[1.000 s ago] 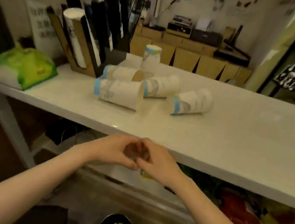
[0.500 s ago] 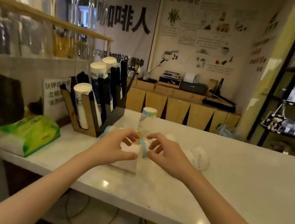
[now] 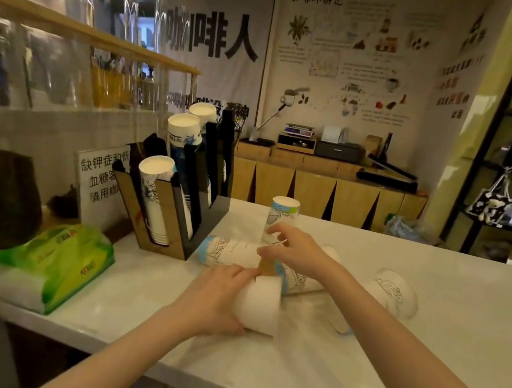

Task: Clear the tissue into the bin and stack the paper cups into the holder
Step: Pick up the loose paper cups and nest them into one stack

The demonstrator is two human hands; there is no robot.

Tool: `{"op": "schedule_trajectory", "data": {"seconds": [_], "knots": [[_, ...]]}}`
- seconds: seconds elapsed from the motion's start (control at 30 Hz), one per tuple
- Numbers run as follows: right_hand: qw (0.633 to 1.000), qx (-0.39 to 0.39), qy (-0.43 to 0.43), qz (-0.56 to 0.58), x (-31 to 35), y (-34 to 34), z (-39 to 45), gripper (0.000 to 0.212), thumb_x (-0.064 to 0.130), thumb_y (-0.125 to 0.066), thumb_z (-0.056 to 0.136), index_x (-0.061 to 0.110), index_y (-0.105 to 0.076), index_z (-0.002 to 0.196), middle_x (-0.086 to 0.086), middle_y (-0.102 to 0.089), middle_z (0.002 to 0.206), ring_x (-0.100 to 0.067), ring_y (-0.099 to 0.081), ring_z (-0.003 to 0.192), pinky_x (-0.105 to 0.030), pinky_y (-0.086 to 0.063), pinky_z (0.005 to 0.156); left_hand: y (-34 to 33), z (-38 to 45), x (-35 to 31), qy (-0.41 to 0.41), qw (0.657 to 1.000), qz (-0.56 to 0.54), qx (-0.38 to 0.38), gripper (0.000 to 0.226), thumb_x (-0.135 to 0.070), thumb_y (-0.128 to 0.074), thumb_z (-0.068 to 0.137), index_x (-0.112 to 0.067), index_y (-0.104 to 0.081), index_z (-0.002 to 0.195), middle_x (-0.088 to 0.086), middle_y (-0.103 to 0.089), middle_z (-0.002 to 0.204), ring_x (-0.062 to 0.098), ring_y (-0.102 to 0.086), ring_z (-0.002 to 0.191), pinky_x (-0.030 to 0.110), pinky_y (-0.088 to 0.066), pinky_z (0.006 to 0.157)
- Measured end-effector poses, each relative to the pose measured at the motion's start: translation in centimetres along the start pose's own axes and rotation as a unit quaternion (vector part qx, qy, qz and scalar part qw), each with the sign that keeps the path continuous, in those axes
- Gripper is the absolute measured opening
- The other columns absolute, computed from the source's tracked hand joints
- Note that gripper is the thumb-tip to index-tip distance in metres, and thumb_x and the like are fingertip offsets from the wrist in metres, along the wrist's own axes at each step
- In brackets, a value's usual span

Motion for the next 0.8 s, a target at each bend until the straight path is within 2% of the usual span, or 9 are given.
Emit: {"op": "schedule_trajectory", "data": {"seconds": [0.1, 0.2, 0.27, 0.37, 0.43, 0.5, 0.6, 0.7, 0.8], "knots": [[0.999, 0.031, -0.018, -0.019, -0.7, -0.9, 1.7, 0.055, 0.044, -0.064, 0.074, 0.024, -0.047, 0.123, -0.009, -0.048, 0.131, -0.023, -0.046, 0.115, -0.03, -0.038, 0.082, 1.6, -0.5, 1.2, 0.013, 0.994, -0.11, 0.017, 0.084, -0.042, -0.076, 0.055, -0.041, -0.031, 0.125, -0.014, -0.046, 0.124, 0.009, -0.043, 0.111, 0.028, -0.038, 0.094], [0.995, 0.076, -0.043, -0.036, -1.4, -1.6, 3.0, 0.055, 0.042, -0.059, 0.078, 0.021, -0.044, 0.127, -0.01, -0.048, 0.132, -0.024, -0.048, 0.112, -0.033, -0.042, 0.086, 4.0, -1.3, 3.1, 0.033, 0.96, -0.279, 0.006, 0.077, -0.039, -0.081, 0.049, -0.055, -0.033, 0.107, -0.021, -0.048, 0.113, 0.005, -0.05, 0.102, 0.016, -0.043, 0.077], [0.991, 0.114, -0.049, -0.059, -1.5, -2.4, 3.5, 0.066, 0.046, -0.061, 0.073, 0.021, -0.04, 0.13, -0.007, -0.047, 0.135, -0.024, -0.047, 0.116, -0.038, -0.043, 0.094, 4.9, -1.6, 4.5, 0.056, 0.921, -0.383, -0.042, 0.075, -0.035, -0.083, 0.048, -0.057, -0.035, 0.1, -0.019, -0.053, 0.11, 0.004, -0.053, 0.1, 0.018, -0.047, 0.071], [0.984, 0.143, -0.051, -0.091, -1.3, -3.4, 3.8, 0.095, 0.056, -0.073, 0.052, 0.025, -0.036, 0.134, -0.003, -0.046, 0.137, -0.024, -0.045, 0.121, -0.043, -0.041, 0.1, 4.1, -1.6, 5.9, 0.097, 0.878, -0.452, -0.121, 0.075, -0.03, -0.085, 0.048, -0.056, -0.037, 0.099, -0.021, -0.055, 0.106, 0.001, -0.053, 0.097, 0.018, -0.046, 0.066], [0.982, 0.147, -0.045, -0.109, -1.3, -3.9, 4.1, 0.094, 0.05, -0.077, 0.052, 0.024, -0.036, 0.133, -0.004, -0.048, 0.135, -0.024, -0.047, 0.118, -0.042, -0.044, 0.097, 2.6, -1.5, 6.1, 0.123, 0.856, -0.479, -0.149, 0.077, -0.032, -0.085, 0.048, -0.053, -0.035, 0.102, -0.023, -0.054, 0.105, 0.001, -0.052, 0.098, 0.018, -0.046, 0.069], [0.987, 0.123, -0.029, -0.095, -1.2, -3.8, 4.6, 0.081, 0.04, -0.076, 0.06, 0.02, -0.039, 0.129, -0.007, -0.051, 0.13, -0.023, -0.05, 0.111, -0.036, -0.047, 0.09, 1.1, -1.4, 6.0, 0.141, 0.844, -0.491, -0.165, 0.077, -0.032, -0.084, 0.049, -0.052, -0.034, 0.104, -0.025, -0.052, 0.104, 0.0, -0.051, 0.097, 0.02, -0.046, 0.072], [0.999, 0.047, -0.016, -0.012, -0.9, -2.4, 5.0, 0.068, 0.027, -0.07, 0.067, 0.016, -0.04, 0.128, -0.011, -0.053, 0.126, -0.02, -0.049, 0.098, -0.029, -0.044, 0.076, -0.2, -1.1, 5.9, 0.154, 0.835, -0.494, -0.187, 0.077, -0.036, -0.083, 0.048, -0.051, -0.036, 0.107, -0.024, -0.053, 0.107, 0.0, -0.051, 0.099, 0.021, -0.047, 0.074], [0.997, -0.044, 0.006, 0.065, -0.4, -0.3, 4.8, 0.078, 0.036, -0.072, 0.068, 0.017, -0.034, 0.133, -0.01, -0.047, 0.133, -0.023, -0.048, 0.108, -0.03, -0.041, 0.081, -0.6, -0.6, 6.0, 0.158, 0.825, -0.504, -0.199, 0.084, -0.04, -0.083, 0.043, -0.049, -0.038, 0.113, -0.017, -0.056, 0.114, 0.004, -0.052, 0.105, 0.031, -0.05, 0.082], [0.987, -0.117, 0.038, 0.103, 0.7, 2.6, 3.8, 0.093, 0.04, -0.079, 0.059, 0.019, -0.029, 0.135, -0.008, -0.044, 0.135, -0.024, -0.047, 0.114, -0.036, -0.044, 0.087, -0.5, 0.2, 5.8, 0.146, 0.824, -0.505, -0.211, 0.074, -0.04, -0.084, 0.044, -0.061, -0.039, 0.099, -0.024, -0.055, 0.109, -0.002, -0.052, 0.101, 0.02, -0.048, 0.073]]}}
Point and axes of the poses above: each hand's wrist, its own z-axis towards the middle knuckle, its own y-axis out of the back of the hand, x = y × z, the point moved 7 cm from there along z, towards the middle knuckle
